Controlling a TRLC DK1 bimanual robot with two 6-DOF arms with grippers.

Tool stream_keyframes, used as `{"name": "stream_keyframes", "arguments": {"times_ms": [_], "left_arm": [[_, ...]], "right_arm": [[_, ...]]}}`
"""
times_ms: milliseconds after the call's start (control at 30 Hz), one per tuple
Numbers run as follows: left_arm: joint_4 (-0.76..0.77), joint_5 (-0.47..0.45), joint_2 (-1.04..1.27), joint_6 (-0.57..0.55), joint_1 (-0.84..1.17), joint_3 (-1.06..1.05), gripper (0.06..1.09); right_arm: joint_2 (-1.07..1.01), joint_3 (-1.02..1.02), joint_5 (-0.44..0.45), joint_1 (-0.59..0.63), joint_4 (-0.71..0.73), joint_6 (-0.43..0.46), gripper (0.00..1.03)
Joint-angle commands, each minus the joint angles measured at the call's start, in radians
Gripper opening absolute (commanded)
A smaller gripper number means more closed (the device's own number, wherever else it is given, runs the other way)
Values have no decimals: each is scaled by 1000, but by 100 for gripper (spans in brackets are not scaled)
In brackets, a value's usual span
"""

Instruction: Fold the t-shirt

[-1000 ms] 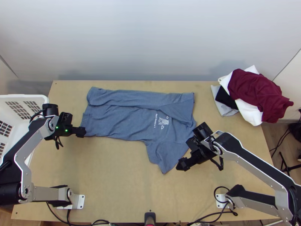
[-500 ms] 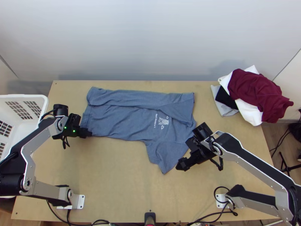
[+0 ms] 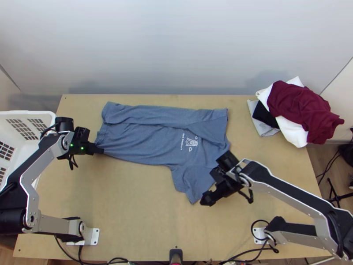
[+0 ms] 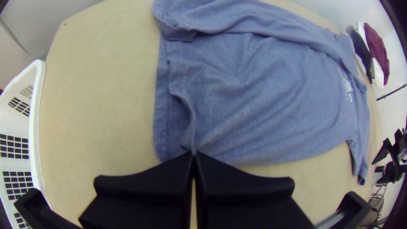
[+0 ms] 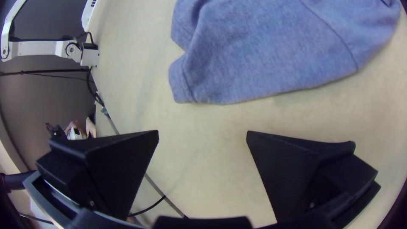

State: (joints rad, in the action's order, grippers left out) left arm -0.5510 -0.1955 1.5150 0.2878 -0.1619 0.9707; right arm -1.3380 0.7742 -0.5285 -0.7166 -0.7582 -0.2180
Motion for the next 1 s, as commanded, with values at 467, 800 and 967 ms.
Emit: {"name": "stream_keyframes", "arguments": {"times_ms": [467,800,967], "left_arm": [[36,50,-19,13,1,-6,9],[39,53,-42,34,-11,-4,9],[39,57,-45,44,-18,16,9]], "right_arm": [[-202,30,220,-152,217,-54,87],[-161,132,320,-179,134,57,3],[-84,238,325,-63,33,92,3]]}}
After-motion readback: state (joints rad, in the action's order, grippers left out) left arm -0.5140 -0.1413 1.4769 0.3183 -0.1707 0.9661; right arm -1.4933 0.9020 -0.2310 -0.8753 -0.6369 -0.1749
